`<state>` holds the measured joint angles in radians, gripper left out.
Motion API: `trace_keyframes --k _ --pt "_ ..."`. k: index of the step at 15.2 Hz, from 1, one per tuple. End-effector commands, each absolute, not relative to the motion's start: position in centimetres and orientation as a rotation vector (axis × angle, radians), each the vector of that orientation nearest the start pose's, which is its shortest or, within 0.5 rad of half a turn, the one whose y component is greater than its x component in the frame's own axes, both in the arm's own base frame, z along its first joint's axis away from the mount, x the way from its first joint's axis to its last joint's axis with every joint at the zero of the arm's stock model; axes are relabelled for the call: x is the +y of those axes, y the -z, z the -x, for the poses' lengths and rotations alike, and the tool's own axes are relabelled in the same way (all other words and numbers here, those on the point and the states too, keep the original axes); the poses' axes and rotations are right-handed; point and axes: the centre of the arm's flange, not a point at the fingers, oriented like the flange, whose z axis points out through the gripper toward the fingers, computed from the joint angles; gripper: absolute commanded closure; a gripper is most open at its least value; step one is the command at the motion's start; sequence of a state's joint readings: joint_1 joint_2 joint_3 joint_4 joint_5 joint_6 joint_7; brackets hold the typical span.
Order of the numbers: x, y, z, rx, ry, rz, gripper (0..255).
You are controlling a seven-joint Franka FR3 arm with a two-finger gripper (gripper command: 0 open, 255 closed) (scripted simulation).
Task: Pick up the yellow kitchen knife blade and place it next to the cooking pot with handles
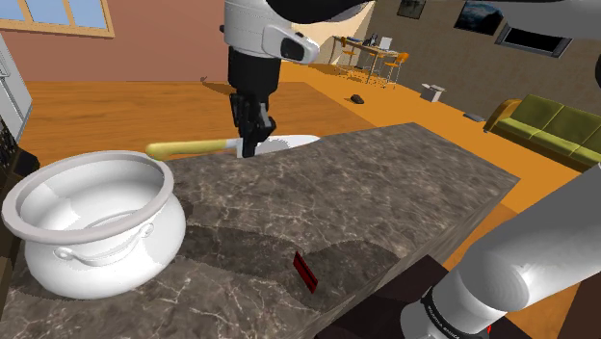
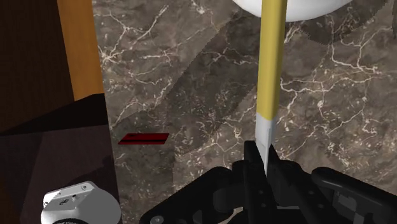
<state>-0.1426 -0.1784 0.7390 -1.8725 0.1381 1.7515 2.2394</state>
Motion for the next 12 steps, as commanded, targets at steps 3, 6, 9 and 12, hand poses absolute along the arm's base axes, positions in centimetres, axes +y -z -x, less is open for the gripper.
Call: trace_keyframes --k 3,6,9,12 --pt "32.5 -54.6 -41.2 2.323 -0.022 2.092 255" --pt "32.5 -53.0 -41.2 2.323 -0.022 2.092 255" --pt "32.5 -51.4 -41.2 2.323 -0.022 2.092 255" --pt "32.5 -49.9 -41.2 2.323 -0.022 2.092 255"
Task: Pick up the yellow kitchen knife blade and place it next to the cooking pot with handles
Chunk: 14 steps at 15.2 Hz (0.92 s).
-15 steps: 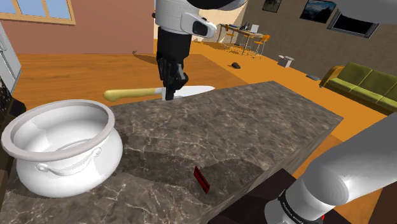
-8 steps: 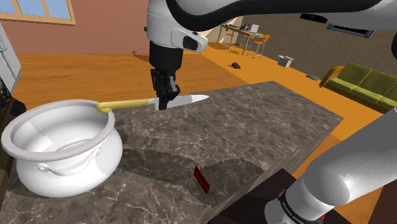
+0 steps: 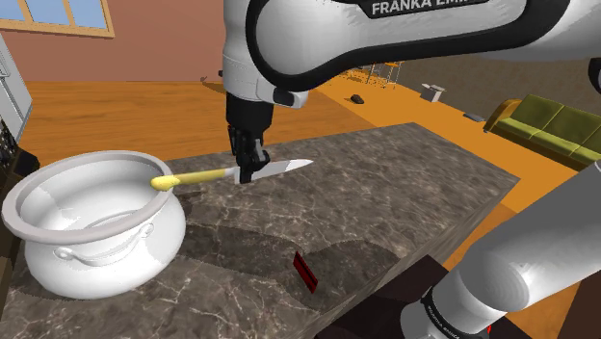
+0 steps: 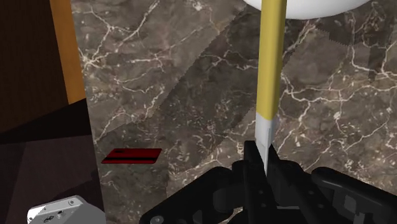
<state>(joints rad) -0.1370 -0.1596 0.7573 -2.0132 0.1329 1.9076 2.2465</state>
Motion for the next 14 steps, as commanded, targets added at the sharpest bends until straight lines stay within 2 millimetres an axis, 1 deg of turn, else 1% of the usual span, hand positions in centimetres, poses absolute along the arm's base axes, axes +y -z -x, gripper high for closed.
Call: trace_keyframes --k 1,14 --pt "32.5 -49.3 -41.2 2.323 -0.022 2.092 255" --pt "32.5 -42.5 -41.2 2.323 -0.022 2.092 255"
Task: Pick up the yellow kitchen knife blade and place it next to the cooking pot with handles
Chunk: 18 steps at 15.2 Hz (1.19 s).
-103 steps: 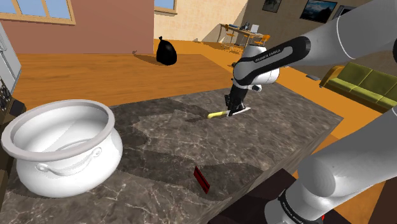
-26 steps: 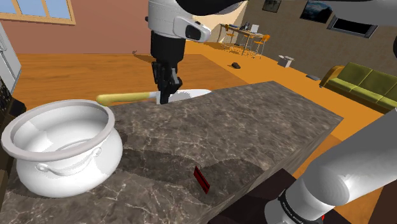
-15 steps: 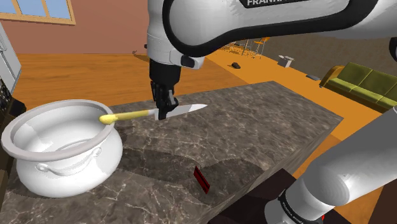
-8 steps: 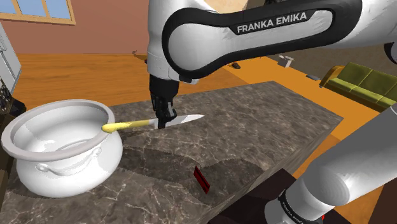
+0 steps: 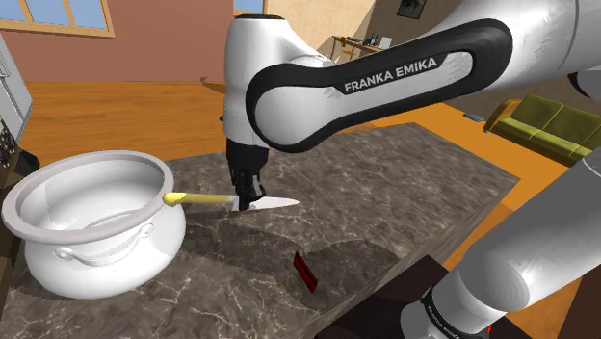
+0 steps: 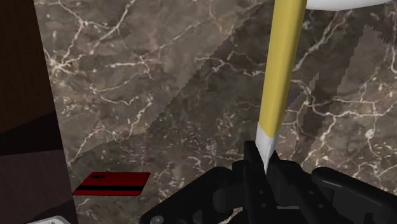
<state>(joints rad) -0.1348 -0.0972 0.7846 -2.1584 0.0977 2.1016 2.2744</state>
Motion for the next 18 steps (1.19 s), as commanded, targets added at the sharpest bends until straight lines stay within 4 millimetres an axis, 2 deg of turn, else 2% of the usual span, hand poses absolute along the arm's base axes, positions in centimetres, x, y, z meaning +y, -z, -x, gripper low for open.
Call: trace_keyframes --k 1,15,18 --pt "32.5 -41.9 -41.2 2.323 -0.022 2.092 255" --pt "32.5 -34.5 -41.2 2.323 -0.022 2.092 255" --pt "32.5 -34.4 -41.2 2.323 -0.022 2.092 255"
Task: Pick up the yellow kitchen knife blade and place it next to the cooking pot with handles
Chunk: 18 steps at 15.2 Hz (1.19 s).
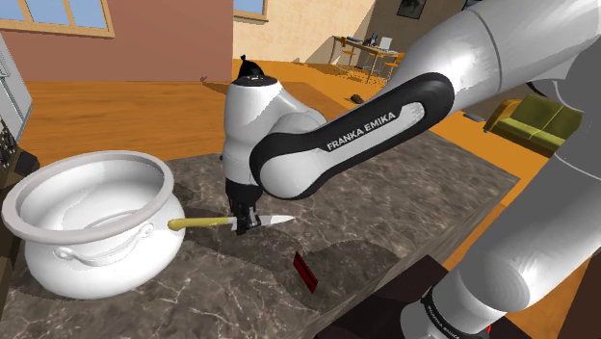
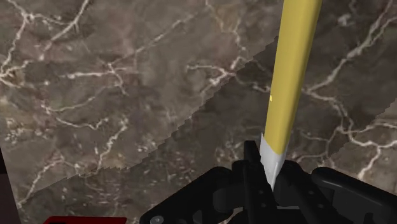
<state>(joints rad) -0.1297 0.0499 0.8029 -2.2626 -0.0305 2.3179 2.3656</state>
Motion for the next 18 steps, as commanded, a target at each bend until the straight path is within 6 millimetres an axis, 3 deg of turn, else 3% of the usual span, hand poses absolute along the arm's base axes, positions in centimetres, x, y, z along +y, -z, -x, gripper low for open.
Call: trace_keyframes --k 1,5,6,11,15,18 --pt "32.5 -34.4 -41.2 2.323 -0.022 2.092 255" --pt "32.5 -34.4 -41.2 2.323 -0.022 2.092 255" --pt "32.5 -34.4 -41.2 2.323 -0.022 2.092 0" --pt "32.5 -34.4 -41.2 2.323 -0.022 2.092 0" --pt "32.4 -39.4 -41.2 2.323 -0.022 2.092 0" --pt "32.4 -39.4 -41.2 2.323 -0.022 2.092 0"
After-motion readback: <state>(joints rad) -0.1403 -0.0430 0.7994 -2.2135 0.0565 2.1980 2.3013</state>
